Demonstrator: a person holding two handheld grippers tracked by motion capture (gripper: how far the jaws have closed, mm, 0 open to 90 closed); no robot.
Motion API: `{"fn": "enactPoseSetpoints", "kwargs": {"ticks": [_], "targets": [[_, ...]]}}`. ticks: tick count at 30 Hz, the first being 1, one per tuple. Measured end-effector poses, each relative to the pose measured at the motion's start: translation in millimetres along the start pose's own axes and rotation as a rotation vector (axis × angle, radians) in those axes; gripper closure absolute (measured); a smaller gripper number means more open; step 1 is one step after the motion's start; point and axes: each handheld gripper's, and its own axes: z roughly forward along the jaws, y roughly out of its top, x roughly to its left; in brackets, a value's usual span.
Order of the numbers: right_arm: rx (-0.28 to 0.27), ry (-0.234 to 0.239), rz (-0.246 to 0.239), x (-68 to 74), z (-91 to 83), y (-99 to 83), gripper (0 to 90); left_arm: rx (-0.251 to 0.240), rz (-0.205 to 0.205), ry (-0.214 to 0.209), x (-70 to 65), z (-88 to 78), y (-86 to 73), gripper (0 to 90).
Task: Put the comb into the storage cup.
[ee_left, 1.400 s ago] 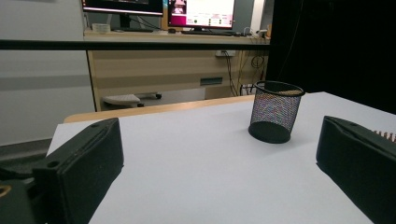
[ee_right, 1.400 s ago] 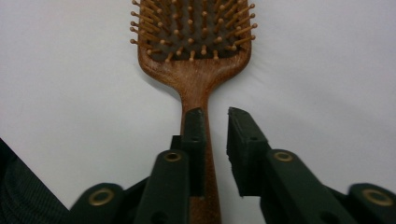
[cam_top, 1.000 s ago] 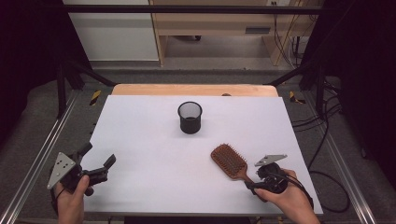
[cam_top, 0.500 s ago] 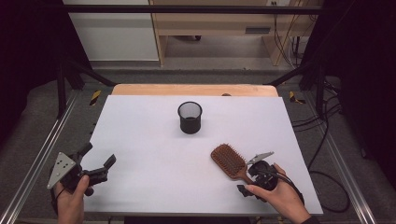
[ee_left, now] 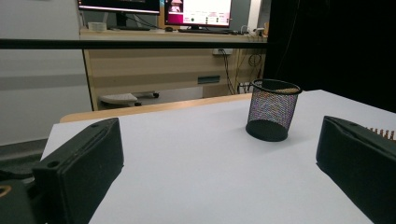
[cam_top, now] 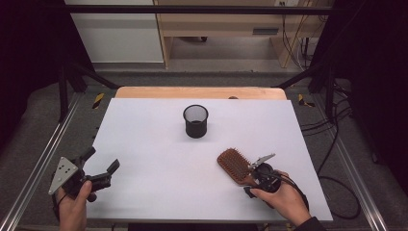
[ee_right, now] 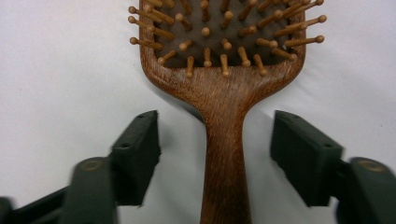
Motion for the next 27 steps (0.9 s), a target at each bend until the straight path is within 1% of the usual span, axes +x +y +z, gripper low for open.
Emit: {"fn": "enactPoseSetpoints", "kwargs": {"ticks": [3,6,10,13,18,19,27], "targets": [[0.007,-0.006,-0.007,-0.7,-0.2,0.9,45.6,0.003,0.003,-0.002,0.0,0.1,0.0,0.9],[0.014,-0.013,-0.017,-1.6,-0.3,1.4,50.9,0.004,0.005,-0.003,-0.4,0.4,-0.1,0.9],[0.021,-0.010,-0.025,-2.4,-1.3,1.7,59.0,0.004,0.004,-0.003,-0.2,0.3,-0.1,0.9],[0.025,-0.010,-0.030,-1.9,-1.4,1.4,63.4,0.004,0.003,-0.002,-0.3,0.3,-0.1,0.9],[0.037,-0.023,-0.042,0.5,-0.5,2.6,67.6,0.004,0.004,-0.007,-1.5,1.1,0.1,1.0],[0.039,-0.022,-0.035,0.8,-0.4,2.7,67.8,0.006,0.009,-0.008,-1.5,1.1,0.2,1.0],[0.056,0.002,-0.021,-4.1,-0.1,5.7,72.4,0.004,0.011,-0.011,-2.8,1.3,0.9,1.0]]}}
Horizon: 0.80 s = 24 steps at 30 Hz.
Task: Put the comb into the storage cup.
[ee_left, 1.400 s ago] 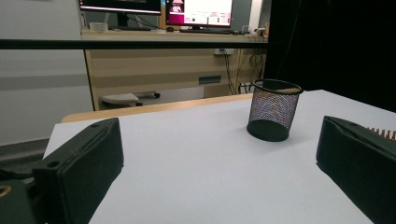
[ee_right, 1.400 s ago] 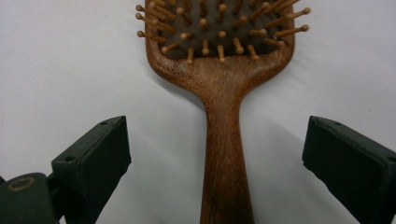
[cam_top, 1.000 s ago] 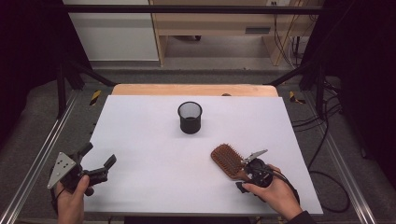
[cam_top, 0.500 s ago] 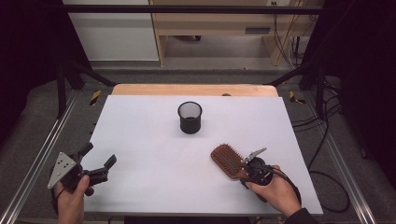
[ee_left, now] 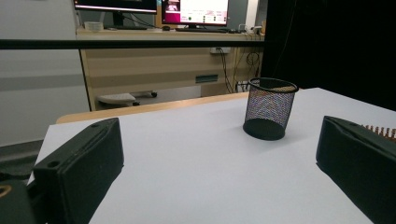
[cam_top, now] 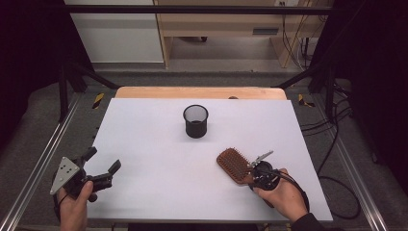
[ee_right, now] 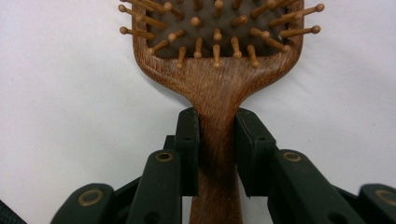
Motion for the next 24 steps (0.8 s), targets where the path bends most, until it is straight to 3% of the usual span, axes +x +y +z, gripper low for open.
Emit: {"fn": "enactPoseSetpoints", "kwargs": {"ticks": [5,11,15,18,24], "targets": [[-0.019,0.005,-0.009,-0.7,-1.2,-1.8,72.7,-0.002,-0.003,-0.002,-1.6,-0.1,1.2,1.1],[-0.096,0.000,-0.011,-1.1,-1.5,-3.5,72.7,-0.002,-0.008,-0.020,-8.4,1.7,3.9,1.2],[-0.199,0.002,-0.022,-4.7,-8.2,1.2,72.8,0.006,-0.025,-0.067,-23.0,9.9,12.5,1.3],[-0.289,0.002,-0.016,-8.1,-14.5,5.4,72.8,0.003,-0.064,-0.131,-34.4,21.6,21.2,1.4],[-0.447,-0.011,0.000,-11.8,-20.0,10.5,72.8,0.048,-0.016,-0.206,-65.4,53.0,41.0,1.7]]}}
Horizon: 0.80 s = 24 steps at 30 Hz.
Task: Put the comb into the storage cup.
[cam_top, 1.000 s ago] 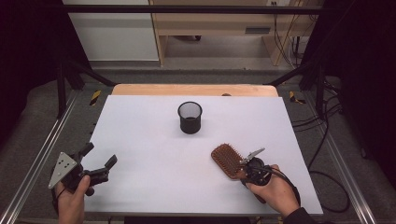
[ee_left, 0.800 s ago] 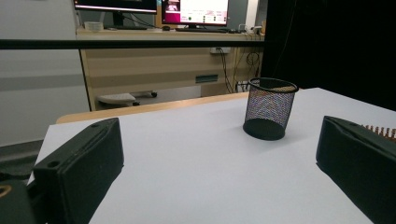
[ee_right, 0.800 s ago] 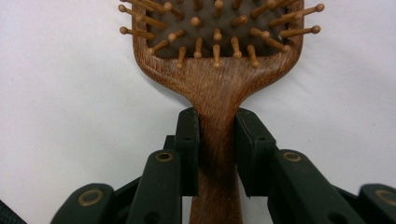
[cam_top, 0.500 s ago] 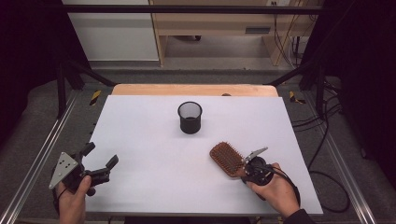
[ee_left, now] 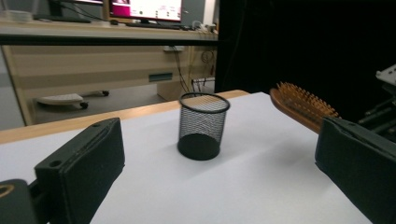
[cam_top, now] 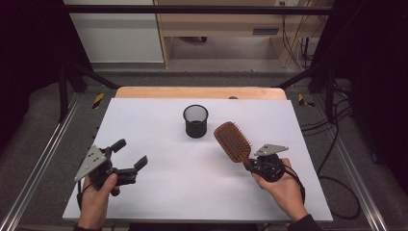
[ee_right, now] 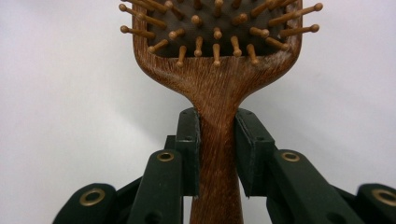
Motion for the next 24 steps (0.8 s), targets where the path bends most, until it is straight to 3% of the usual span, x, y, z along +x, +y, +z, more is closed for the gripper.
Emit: {"fn": "enactPoseSetpoints", "kwargs": {"ticks": [9,13,17,24], "targets": [[-0.154,0.008,-0.007,5.0,-6.9,7.0,72.8,0.035,-0.043,-0.140,-32.6,64.1,25.4,2.2],[-0.217,0.005,-0.025,11.2,-12.5,9.1,72.8,0.050,-0.091,-0.203,-46.0,90.2,33.3,2.5],[-0.265,0.008,-0.038,15.6,-15.4,12.3,72.8,0.070,-0.102,-0.221,-56.9,111.7,37.6,3.5],[-0.304,0.014,-0.050,21.5,-14.7,15.1,72.8,0.071,-0.151,-0.270,-69.6,135.1,42.2,4.0]]}}
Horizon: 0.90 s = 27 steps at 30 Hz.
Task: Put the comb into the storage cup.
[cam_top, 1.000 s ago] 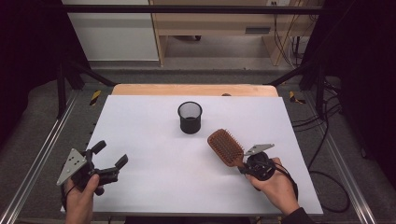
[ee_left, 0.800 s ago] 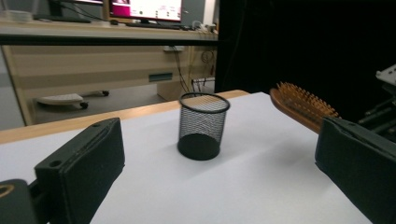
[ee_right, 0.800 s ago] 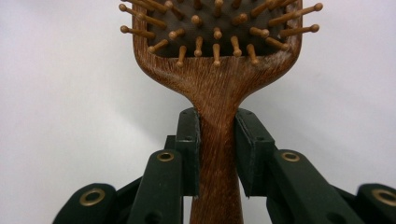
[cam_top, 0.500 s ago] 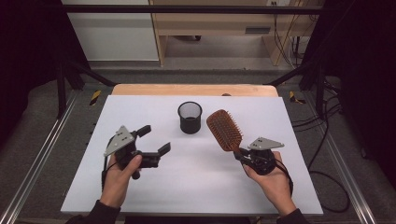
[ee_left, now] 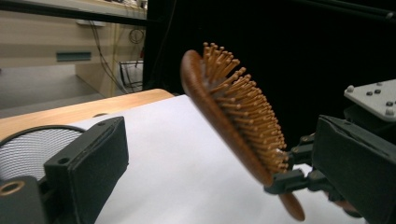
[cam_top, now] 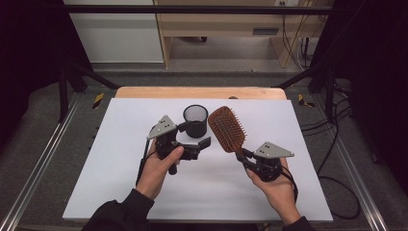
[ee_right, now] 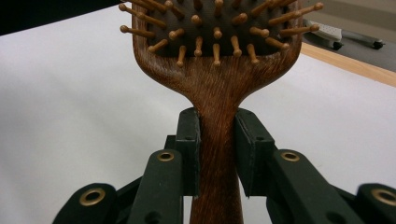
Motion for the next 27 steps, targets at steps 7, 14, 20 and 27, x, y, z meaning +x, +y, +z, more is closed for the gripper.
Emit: {"fn": "enactPoseSetpoints", "kwargs": {"ticks": [7,14,20,27], "targets": [[-0.035,-0.003,-0.010,4.8,0.2,1.6,72.8,-0.011,-0.064,-0.037,-2.7,14.1,7.5,4.7],[-0.055,-0.003,-0.016,8.3,0.1,2.9,72.8,-0.014,-0.114,-0.055,-0.1,20.7,10.5,5.9],[-0.066,0.001,-0.024,12.1,1.1,3.1,72.8,-0.011,-0.139,-0.061,0.1,23.5,9.4,6.6],[-0.074,0.005,-0.033,14.5,1.1,3.2,72.8,-0.025,-0.175,-0.074,-0.8,28.1,14.0,8.3]]}}
